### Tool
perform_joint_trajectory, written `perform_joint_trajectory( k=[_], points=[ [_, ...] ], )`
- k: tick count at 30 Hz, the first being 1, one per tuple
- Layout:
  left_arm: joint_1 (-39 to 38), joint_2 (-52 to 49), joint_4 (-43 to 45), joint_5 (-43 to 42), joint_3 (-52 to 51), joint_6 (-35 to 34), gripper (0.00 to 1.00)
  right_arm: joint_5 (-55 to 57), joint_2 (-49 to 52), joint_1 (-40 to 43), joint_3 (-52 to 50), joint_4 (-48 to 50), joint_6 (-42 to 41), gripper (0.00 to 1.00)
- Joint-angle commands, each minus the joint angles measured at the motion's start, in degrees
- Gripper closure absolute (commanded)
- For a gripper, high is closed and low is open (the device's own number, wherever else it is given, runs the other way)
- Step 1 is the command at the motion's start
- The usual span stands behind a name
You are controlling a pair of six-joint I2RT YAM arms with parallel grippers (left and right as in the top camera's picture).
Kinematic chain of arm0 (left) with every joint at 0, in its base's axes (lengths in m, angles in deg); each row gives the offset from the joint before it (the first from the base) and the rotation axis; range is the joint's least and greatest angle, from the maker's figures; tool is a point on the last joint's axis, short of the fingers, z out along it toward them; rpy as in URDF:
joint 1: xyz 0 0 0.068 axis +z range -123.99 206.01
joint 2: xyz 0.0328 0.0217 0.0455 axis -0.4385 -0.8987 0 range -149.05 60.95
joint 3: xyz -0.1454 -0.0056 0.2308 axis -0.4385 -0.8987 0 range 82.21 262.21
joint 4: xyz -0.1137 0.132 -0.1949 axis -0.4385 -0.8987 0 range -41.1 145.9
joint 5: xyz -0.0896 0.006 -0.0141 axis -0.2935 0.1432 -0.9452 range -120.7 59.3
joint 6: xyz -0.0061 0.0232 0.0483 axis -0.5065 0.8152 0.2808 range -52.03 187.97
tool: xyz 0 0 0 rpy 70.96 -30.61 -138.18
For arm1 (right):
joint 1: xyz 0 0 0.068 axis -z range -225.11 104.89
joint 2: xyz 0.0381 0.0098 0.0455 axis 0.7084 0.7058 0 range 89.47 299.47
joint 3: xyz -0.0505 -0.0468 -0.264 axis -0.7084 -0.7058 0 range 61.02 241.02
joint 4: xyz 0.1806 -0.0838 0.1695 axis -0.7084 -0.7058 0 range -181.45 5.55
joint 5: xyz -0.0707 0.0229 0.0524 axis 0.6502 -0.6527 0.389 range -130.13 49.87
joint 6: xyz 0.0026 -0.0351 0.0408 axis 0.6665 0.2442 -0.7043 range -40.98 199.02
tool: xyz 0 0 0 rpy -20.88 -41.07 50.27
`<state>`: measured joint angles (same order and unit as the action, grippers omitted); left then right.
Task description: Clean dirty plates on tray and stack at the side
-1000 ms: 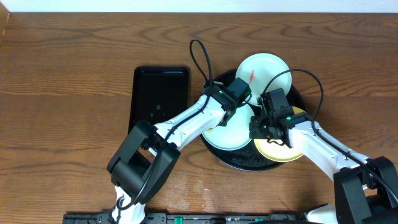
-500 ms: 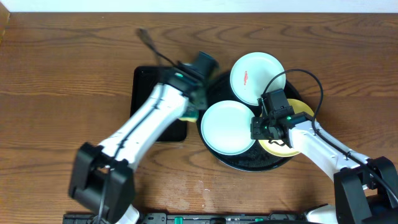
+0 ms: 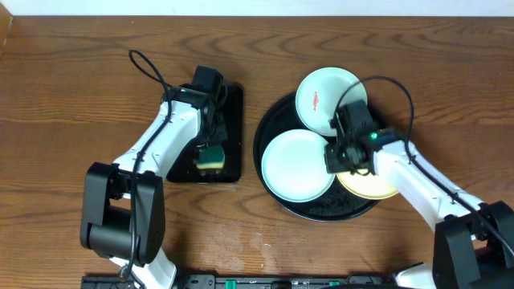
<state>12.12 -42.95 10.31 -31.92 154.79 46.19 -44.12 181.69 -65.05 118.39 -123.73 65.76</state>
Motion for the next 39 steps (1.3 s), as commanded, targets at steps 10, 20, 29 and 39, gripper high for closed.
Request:
perform_joint_trajectory(
  k=[10, 20, 29, 39],
  points=[
    [2.4, 10.4, -0.8, -8.7, 1.7, 1.7, 0.23, 3.2, 0.4, 0.3, 8.2, -3.9, 3.7, 0.99],
    [2.4, 12.0, -2.5, -8.7, 1.7, 1.7, 0.22, -4.6, 8.0, 0.3, 4.1, -2.1, 0.1, 0.99],
    [2.4, 12.0, -3.1, -8.7, 1.7, 1.7, 0.23, -7.0, 14.2, 0.3, 4.0, -1.2, 0.0, 0.75],
    [2.4, 12.7, -4.1, -8.7, 1.7, 2.9, 0.23, -4.4, 14.1, 0.6, 5.0, -0.8, 0.1, 0.99]
  ],
)
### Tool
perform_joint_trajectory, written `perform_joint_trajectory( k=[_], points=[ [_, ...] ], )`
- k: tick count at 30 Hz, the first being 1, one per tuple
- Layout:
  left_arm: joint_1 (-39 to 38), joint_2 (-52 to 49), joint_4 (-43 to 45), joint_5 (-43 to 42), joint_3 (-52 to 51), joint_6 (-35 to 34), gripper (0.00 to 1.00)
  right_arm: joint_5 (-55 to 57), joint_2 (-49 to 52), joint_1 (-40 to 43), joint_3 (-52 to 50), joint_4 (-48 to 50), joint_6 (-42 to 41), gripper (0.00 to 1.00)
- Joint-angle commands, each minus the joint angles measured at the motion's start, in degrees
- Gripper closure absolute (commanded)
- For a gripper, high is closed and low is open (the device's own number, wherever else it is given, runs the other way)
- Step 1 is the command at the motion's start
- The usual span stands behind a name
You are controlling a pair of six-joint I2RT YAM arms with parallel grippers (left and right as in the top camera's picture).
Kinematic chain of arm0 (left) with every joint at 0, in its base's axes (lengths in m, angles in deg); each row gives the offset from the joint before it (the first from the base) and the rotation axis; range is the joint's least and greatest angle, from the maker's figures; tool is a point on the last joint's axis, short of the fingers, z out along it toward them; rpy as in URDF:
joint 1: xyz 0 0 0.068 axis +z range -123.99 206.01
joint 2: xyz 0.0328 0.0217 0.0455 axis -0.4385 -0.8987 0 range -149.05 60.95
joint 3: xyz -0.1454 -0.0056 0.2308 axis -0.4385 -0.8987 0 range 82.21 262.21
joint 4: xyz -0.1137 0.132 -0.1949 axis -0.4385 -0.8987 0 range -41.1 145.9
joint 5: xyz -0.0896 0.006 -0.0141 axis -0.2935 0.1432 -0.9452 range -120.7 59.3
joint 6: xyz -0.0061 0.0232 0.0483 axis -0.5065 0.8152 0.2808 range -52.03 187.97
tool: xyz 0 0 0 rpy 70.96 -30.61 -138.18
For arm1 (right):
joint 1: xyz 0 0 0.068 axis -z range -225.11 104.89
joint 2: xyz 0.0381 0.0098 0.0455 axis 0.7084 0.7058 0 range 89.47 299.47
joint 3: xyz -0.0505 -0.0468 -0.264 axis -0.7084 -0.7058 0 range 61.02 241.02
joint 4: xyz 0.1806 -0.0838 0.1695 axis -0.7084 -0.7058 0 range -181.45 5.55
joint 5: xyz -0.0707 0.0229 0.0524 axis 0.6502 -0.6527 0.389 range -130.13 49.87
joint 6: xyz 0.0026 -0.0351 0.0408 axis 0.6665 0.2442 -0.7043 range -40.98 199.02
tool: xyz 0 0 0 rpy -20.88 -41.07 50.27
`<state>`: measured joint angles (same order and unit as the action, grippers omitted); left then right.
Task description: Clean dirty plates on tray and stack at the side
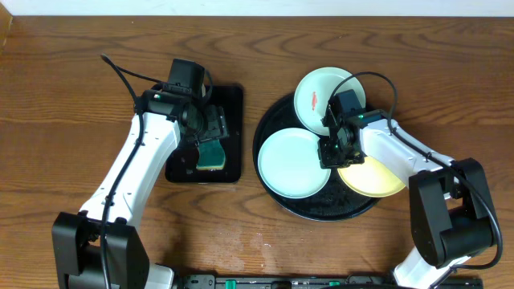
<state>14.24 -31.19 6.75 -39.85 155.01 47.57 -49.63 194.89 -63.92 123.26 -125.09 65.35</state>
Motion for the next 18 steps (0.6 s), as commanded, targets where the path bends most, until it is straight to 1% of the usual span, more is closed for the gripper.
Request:
perform_joint_trajectory(
  k=[1, 8, 10, 13, 18],
  points=[
    [0.2, 1.3, -0.8, -0.7, 1.5, 1.7, 0.23, 2.9, -0.3, -0.5, 0.4, 0.5, 0.5, 0.99],
    [0.2, 6.5, -3.9, -0.7, 1.5, 2.6, 0.23, 12.9, -12.0, -0.7, 1.9, 0.7, 2.6, 0.99],
    [0.2, 8.6, -5.3, -0.7, 1.5, 2.6, 0.2, 13.1, -15.6, -0.8, 2.3, 1.7, 4.9, 0.99],
    [0.2, 11.6, -7.5, -0.7, 1.5, 2.6, 0.18, 13.0, -19.0, -0.8, 3.2, 3.2, 6.0, 0.99],
    [0.2, 18.2, -8.5, -0.7, 1.5, 2.6, 0.17, 10.3, -19.5, -1.5, 6.5, 7.1, 7.1, 0.99]
  ],
)
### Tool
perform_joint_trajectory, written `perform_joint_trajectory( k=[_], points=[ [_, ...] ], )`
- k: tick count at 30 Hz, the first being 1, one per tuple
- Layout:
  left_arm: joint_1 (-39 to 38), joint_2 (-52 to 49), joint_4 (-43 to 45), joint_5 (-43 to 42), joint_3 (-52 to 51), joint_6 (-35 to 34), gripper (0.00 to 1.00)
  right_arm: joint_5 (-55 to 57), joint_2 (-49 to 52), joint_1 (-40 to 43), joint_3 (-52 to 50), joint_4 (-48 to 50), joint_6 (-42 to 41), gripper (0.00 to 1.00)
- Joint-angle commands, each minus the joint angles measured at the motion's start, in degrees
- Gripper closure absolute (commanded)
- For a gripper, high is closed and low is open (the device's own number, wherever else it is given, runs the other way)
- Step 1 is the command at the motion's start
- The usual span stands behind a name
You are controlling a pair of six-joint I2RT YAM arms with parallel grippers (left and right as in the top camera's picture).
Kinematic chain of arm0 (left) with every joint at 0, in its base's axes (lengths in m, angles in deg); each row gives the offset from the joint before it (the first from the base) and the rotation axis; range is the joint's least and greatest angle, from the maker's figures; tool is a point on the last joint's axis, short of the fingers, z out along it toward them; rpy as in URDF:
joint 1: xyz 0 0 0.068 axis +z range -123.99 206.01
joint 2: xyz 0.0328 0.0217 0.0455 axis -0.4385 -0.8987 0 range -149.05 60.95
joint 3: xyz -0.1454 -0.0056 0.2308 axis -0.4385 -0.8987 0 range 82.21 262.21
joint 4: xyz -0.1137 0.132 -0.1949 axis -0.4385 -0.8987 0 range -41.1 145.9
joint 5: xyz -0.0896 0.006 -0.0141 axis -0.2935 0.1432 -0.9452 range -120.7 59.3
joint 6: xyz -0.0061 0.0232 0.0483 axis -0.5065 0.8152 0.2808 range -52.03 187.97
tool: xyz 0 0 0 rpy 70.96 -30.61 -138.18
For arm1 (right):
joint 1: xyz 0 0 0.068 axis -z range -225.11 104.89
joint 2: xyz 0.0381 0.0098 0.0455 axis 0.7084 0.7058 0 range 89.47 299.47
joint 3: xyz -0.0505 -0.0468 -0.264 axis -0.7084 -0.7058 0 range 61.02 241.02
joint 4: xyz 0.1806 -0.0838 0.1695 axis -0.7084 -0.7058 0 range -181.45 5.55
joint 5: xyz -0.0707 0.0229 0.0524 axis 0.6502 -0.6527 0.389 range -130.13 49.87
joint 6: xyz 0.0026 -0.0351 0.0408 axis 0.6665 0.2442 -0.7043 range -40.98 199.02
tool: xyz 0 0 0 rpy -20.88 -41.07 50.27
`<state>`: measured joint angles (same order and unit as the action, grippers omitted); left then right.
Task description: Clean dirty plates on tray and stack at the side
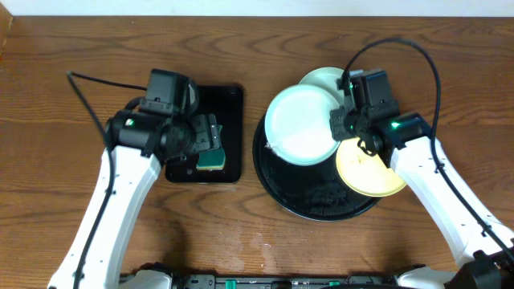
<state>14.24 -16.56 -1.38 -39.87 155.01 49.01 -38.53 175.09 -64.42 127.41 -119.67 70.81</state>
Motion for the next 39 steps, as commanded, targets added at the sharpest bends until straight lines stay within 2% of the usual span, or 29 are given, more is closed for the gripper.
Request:
perform_joint_trajectory(
  k=[1, 8, 11, 15, 20, 26, 39],
  points=[
    [0.2, 4.6, -0.5, -0.7, 1.5, 1.1, 0.17, -0.9, 0.5, -1.5, 2.8, 2.8, 1.6, 0.99],
    [0.2, 12.0, -1.9, -0.7, 1.5, 0.8, 0.16, -0.8, 8.4, -10.0, 8.3, 13.5, 0.1, 0.99],
    [0.2, 14.3, -2.7, -0.7, 1.5, 0.7, 0.16, 5.9, 13.7, -14.8, 10.3, 19.3, 0.2, 0.99],
    [0.2, 16.3, -3.8, -0.7, 1.5, 0.7, 0.16, 13.8, 17.1, -19.2, 11.0, 26.6, 5.7, 0.99],
    [0.2, 17.3, -5.3, -0.7, 1.5, 0.7, 0.16, 16.6, 16.0, -23.2, 11.0, 33.2, 17.9, 0.99],
    [0.2, 17.3, -5.4, -0.7, 1.5, 0.7, 0.16, 22.8, 12.5, -27.2, 11.0, 35.3, 27.3, 0.99],
    [0.2, 17.3, -5.5, -0.7, 1.5, 0.7, 0.16, 25.6, 8.0, -28.9, 11.0, 37.4, 29.3, 0.99]
  ],
)
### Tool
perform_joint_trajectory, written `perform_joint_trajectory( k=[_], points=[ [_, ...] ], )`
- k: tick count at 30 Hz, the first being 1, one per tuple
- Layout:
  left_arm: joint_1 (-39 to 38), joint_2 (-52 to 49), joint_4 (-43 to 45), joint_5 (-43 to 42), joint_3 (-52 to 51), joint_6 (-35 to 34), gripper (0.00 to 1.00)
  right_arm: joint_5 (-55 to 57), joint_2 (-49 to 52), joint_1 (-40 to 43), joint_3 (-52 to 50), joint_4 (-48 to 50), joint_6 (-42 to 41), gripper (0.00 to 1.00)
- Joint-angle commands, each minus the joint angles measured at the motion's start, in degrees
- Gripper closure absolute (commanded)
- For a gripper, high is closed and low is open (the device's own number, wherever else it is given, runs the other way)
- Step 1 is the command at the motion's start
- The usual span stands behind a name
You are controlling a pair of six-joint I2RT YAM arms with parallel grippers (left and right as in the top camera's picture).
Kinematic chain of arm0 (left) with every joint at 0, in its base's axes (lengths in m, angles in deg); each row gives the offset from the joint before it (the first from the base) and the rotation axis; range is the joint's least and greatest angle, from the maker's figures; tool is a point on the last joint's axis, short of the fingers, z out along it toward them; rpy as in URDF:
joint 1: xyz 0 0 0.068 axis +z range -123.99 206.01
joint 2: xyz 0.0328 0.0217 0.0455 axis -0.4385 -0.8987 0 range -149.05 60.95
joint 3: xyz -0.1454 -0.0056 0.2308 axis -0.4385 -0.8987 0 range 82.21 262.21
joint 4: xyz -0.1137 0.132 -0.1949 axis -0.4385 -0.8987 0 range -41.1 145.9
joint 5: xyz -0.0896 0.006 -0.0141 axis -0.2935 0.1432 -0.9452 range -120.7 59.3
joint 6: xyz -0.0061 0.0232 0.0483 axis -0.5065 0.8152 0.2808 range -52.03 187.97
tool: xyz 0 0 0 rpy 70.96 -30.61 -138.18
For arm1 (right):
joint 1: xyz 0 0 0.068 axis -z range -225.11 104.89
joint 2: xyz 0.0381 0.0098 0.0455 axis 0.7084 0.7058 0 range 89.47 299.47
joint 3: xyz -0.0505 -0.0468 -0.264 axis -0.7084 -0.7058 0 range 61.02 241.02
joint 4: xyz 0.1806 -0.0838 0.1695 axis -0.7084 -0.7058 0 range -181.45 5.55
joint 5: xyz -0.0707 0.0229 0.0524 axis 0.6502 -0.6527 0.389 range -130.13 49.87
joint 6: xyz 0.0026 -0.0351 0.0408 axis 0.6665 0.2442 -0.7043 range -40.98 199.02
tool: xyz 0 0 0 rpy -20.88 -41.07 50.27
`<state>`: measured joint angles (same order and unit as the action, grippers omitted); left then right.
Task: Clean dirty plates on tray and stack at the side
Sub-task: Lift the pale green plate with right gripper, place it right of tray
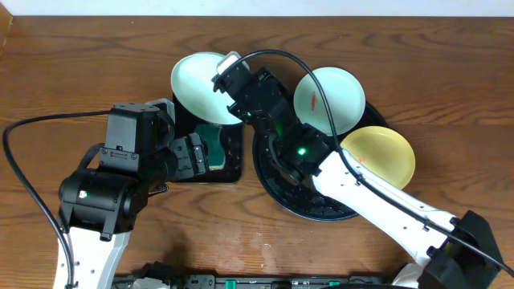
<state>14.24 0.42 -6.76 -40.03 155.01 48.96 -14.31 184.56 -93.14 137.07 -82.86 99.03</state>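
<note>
My right gripper is shut on the rim of a pale white plate and holds it tilted in the air, over the back of the small black rectangular tray. My left gripper is raised toward the camera and is shut on a green sponge, just below that plate. The round black tray holds a mint plate with a red smear at its back and a yellow plate at its right.
The wooden table runs out on every side of both trays. My right arm lies across the round tray, its cable looping above the smeared plate. The raised left arm hides the table at the front left.
The white plate in my right gripper has moved left, from over the round tray to over the back of the rectangular tray. My left arm has risen higher with the sponge.
At first my left gripper was down at the sponge on the rectangular tray, and my right gripper was at the rim of the white plate lying in the round tray. Then the plate was held clear of that tray. Now plate and sponge meet above the rectangular tray.
</note>
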Motion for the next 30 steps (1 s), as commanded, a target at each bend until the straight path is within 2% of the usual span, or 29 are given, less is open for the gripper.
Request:
perform_joint_trajectory(
  k=[1, 13, 30],
  points=[
    [0.2, 0.3, -0.1, -0.5, 1.5, 0.8, 0.16, 1.4, -1.6, -0.2, 1.3, 0.9, 1.5, 0.99],
    [0.2, 0.3, -0.1, -0.5, 1.5, 0.8, 0.16, 1.4, -1.6, -1.8, 1.3, 2.0, 9.4, 0.99],
    [0.2, 0.3, -0.1, -0.5, 1.5, 0.8, 0.16, 2.6, -1.6, -2.3, 1.3, 3.6, 9.8, 0.99]
  ],
)
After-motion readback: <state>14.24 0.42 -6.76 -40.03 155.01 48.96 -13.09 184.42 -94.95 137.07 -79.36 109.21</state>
